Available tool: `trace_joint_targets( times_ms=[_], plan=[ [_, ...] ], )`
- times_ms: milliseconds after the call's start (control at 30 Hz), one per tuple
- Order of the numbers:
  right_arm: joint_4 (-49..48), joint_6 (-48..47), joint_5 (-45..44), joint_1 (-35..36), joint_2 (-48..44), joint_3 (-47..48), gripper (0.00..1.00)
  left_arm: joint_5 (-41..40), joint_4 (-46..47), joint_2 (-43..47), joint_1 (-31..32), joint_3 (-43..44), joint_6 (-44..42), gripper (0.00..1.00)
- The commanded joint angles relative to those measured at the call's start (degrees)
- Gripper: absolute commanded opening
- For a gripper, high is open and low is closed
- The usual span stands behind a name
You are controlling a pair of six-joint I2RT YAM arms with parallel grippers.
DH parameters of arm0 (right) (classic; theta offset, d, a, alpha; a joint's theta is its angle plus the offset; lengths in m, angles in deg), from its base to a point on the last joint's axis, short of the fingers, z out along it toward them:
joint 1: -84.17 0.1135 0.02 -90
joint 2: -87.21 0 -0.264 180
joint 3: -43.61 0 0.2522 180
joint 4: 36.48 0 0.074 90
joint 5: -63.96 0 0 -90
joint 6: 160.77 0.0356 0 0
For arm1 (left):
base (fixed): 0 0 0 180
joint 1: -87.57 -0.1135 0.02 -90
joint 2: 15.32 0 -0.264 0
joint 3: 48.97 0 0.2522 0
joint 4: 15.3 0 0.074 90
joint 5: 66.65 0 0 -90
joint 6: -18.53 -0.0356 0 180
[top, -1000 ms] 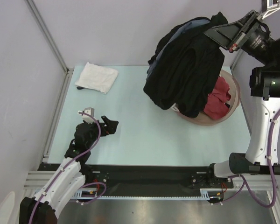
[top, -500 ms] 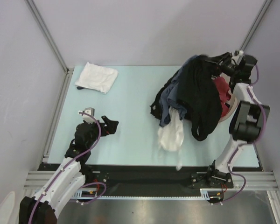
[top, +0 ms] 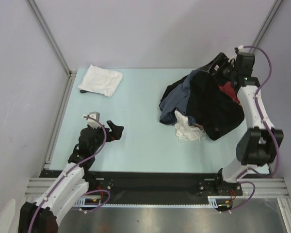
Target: Fold and stack the tank tops
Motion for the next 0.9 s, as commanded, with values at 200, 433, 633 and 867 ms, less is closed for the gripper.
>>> trace_joint_targets(
  times_ms=[200,433,633,867],
  plan=[
    [15.2,-19.5,-35.8,15.3,-11.1,-9.7,1.00,-0.3,2.7,-1.3,1.4,2.7,-1.1,1.00],
    [15.8,-23.0,-45.4,24.4,-10.7,-11.7,1.00,-1.0,2.4,-0.9,1.7,2.8,-1.2,1.00],
    [12.6,-22.8,-44.8,30.4,-7.6,-12.2,0.96,-1.0,2.4,-1.1,1.9,2.8,-1.3,1.00],
    [13.3,-21.2,-47.6,31.1,-0.5,-8.7,0.82,-1.6,2.1,-1.0,2.2,2.9,-1.5,1.00]
  ],
)
